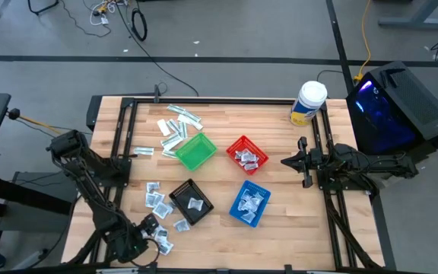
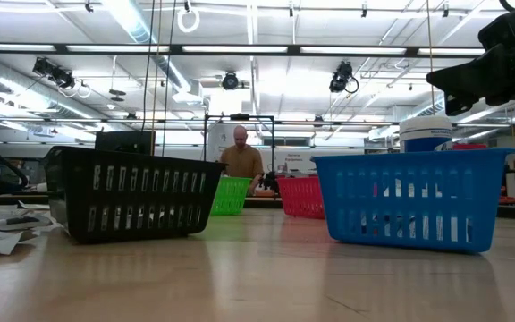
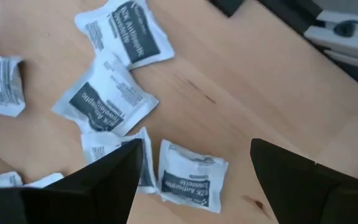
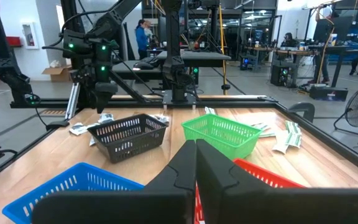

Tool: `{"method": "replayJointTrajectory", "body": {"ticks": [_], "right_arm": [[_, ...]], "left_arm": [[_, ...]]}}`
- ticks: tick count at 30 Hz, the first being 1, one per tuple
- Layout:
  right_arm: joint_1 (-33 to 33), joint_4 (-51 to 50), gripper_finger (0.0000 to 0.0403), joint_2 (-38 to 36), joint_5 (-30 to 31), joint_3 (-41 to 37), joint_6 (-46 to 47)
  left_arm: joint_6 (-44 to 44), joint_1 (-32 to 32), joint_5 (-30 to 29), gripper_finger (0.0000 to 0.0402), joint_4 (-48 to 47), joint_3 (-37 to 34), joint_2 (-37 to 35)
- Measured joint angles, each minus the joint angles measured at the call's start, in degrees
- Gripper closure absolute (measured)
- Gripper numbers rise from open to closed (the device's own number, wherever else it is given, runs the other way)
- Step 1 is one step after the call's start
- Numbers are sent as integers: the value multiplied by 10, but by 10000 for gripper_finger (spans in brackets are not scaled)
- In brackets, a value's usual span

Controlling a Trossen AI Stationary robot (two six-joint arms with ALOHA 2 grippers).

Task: Pick & Place First Aid Supplies
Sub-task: Put the black towelette pack into the black bin

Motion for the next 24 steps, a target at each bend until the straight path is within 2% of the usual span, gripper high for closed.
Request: {"method": "replayJointTrajectory", "body": {"ticks": [19, 24], "right_arm": [[0, 0, 390, 0, 0, 0, 0], [0, 0, 390, 0, 0, 0, 0]], "left_arm": [[3, -1, 1, 95, 0, -1, 0], [-3, -1, 12, 95, 9, -28, 0]]}}
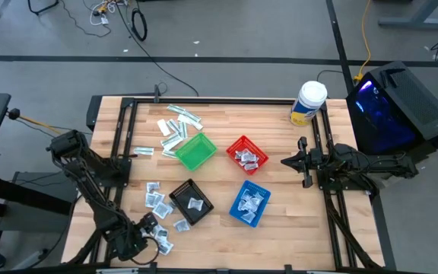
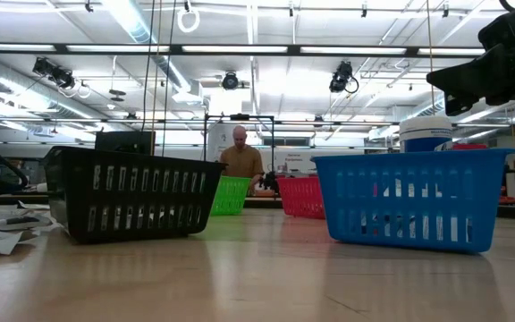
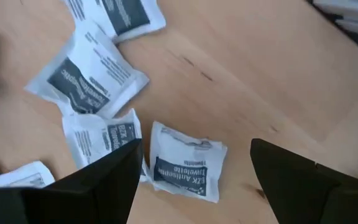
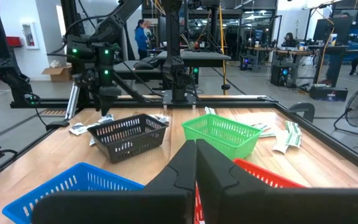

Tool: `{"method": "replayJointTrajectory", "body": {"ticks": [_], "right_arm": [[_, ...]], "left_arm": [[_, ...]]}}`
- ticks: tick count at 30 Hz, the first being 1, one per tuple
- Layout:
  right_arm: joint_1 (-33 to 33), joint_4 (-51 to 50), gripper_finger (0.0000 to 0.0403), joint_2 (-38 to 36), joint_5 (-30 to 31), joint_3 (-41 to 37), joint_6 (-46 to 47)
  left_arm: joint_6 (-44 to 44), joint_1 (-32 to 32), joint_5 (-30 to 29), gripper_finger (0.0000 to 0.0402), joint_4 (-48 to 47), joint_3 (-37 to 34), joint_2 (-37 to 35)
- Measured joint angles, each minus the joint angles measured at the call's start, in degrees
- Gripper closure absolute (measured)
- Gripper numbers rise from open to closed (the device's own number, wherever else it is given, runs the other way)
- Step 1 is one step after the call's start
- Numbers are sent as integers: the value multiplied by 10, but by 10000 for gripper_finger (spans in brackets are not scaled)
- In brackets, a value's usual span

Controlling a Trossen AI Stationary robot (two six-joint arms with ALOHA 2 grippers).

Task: Pick & Place First Aid Supplies
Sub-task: Put the black towelette pack into the black bin

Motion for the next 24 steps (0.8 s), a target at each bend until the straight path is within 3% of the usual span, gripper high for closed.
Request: {"method": "replayJointTrajectory", "body": {"ticks": [24], "right_arm": [[0, 0, 390, 0, 0, 0, 0]], "left_arm": [[-10, 3, 8, 95, 37, -12, 0]]}}
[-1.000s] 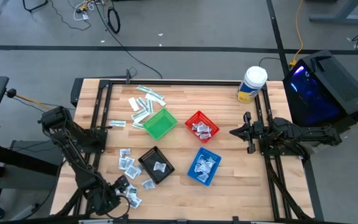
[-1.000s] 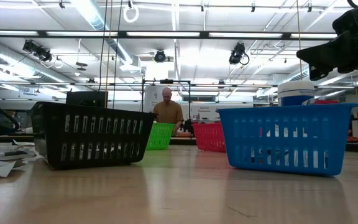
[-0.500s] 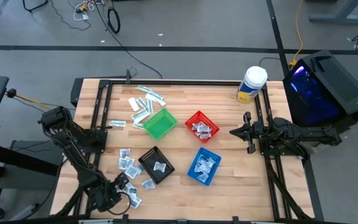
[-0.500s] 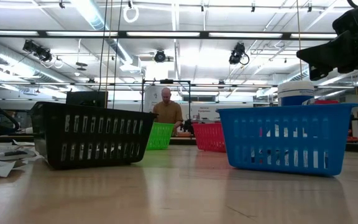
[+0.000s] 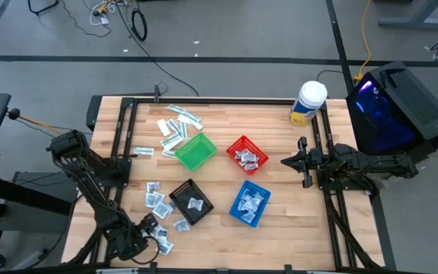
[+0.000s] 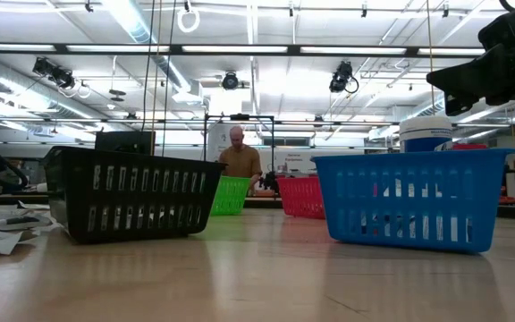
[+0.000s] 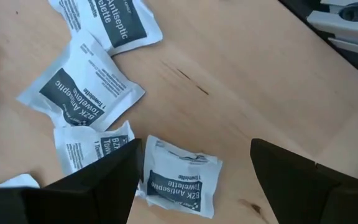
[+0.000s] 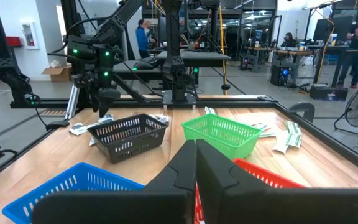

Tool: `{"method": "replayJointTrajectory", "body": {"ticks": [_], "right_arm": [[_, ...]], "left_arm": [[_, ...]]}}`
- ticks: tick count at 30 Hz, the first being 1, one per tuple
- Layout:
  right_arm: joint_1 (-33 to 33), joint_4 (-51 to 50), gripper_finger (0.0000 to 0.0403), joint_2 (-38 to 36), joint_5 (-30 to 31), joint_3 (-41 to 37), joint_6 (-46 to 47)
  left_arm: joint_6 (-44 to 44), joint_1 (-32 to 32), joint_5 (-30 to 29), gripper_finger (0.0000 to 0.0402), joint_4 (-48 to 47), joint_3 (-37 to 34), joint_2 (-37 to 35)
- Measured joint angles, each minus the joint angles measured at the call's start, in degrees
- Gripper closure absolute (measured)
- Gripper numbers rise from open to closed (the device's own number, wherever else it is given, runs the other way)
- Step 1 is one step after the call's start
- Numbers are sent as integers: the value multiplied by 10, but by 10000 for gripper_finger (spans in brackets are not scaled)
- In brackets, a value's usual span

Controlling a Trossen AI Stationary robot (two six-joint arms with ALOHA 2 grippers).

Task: Pick & Place First Aid Supplies
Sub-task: Put the black towelette pack into the black bin

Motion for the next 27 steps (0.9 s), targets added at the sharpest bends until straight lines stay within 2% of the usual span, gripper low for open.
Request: {"method": "replayJointTrajectory", "body": {"ticks": [27], "right_arm": [[0, 0, 390, 0, 0, 0, 0]], "left_arm": [[-4, 1, 0, 98, 24, -37, 0]]}}
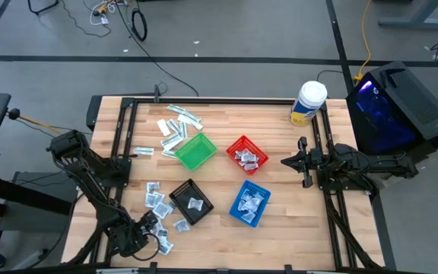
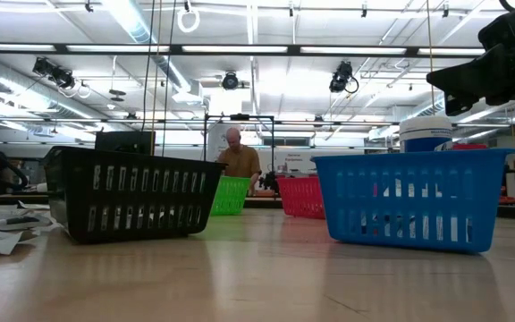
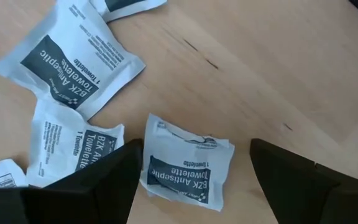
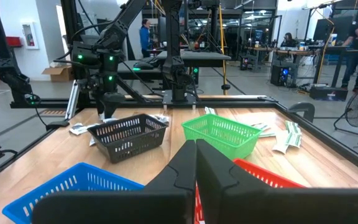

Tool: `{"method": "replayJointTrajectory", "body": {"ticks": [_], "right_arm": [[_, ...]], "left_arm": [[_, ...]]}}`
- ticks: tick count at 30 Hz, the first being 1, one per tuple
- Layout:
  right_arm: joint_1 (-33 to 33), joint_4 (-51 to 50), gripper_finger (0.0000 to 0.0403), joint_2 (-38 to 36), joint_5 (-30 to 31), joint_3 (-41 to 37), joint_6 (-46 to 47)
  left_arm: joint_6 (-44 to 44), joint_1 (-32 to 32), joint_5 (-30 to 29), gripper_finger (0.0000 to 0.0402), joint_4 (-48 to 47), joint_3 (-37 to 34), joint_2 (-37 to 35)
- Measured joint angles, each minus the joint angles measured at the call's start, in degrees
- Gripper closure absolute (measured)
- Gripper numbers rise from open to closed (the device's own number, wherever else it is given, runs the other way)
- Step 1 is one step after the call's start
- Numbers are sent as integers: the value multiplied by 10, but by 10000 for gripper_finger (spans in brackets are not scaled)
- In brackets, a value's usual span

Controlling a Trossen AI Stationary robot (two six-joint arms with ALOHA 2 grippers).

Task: Pick & Place First Aid Supplies
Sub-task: Put the black towelette pack into the black bin

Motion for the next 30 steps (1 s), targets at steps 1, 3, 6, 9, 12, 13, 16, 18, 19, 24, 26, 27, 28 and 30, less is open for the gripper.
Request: {"method": "replayJointTrajectory", "body": {"ticks": [1, 3, 6, 9, 12, 13, 16, 18, 19, 24, 26, 27, 28, 30], "right_arm": [[0, 0, 390, 0, 0, 0, 0], [0, 0, 390, 0, 0, 0, 0], [0, 0, 390, 0, 0, 0, 0], [0, 0, 390, 0, 0, 0, 0], [0, 0, 390, 0, 0, 0, 0], [0, 0, 390, 0, 0, 0, 0], [0, 0, 390, 0, 0, 0, 0], [0, 0, 390, 0, 0, 0, 0], [0, 0, 390, 0, 0, 0, 0], [0, 0, 390, 0, 0, 0, 0], [0, 0, 390, 0, 0, 0, 0], [0, 0, 390, 0, 0, 0, 0], [0, 0, 390, 0, 0, 0, 0], [0, 0, 390, 0, 0, 0, 0]], "left_arm": [[0, 0, 0, 103, 0, 0, 0], [0, 0, 0, 117, 0, 0, 0], [0, 0, 0, 148, 0, 0, 0], [0, 0, 1, 183, 0, 0, 0], [0, 0, 1, 213, 0, 0, 0], [0, 0, 1, 222, 0, 0, 0], [0, 0, 1, 241, 1, 0, 0], [0, 0, 1, 249, 4, 0, 0], [0, 0, 1, 251, 5, 0, 0], [0, 0, 1, 247, 5, 0, 0], [0, 0, 1, 244, 5, 0, 0], [0, 0, 1, 243, 2, 2, 0], [0, 0, 1, 242, 0, 5, 0], [0, 0, 1, 241, 1, 13, 0]]}}
